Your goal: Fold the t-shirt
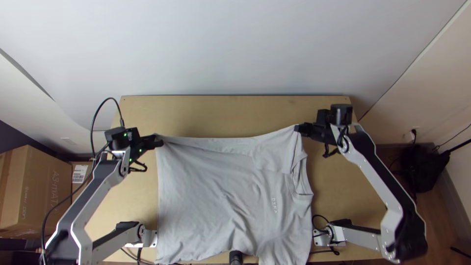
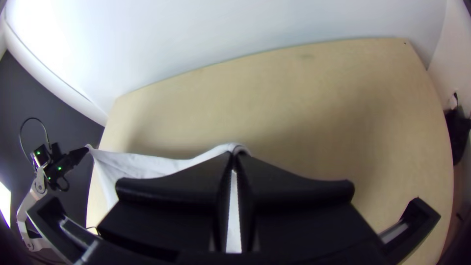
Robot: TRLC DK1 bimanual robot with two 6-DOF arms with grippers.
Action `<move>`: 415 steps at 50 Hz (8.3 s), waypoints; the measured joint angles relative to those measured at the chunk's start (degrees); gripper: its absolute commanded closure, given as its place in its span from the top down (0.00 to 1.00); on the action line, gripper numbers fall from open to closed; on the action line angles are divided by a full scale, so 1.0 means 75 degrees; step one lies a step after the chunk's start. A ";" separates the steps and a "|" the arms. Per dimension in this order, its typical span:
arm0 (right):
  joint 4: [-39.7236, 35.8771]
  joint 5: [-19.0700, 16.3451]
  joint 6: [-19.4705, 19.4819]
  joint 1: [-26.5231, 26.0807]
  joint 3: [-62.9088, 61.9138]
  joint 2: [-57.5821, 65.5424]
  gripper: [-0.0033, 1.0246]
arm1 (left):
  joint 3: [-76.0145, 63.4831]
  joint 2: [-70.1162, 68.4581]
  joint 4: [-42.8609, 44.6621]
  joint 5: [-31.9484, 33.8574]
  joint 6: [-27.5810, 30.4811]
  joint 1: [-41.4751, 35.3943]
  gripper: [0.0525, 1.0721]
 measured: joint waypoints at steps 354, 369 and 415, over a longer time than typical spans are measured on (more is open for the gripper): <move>-0.5727 -0.0367 -0.0125 -0.2063 -0.2559 -0.1714 0.03 | -0.0822 -0.0720 -0.7411 -0.0420 0.5505 -0.0889 0.03; -0.6155 -0.0391 -0.0632 -0.2194 -0.2107 -0.1649 0.03 | 0.0023 -0.1174 -0.7609 -0.0134 0.4832 -0.1125 0.03; -0.3322 -0.0152 -0.0624 -0.0828 0.0201 0.0656 0.03 | 0.2116 0.0866 -0.5234 0.0574 0.4138 -0.0353 0.03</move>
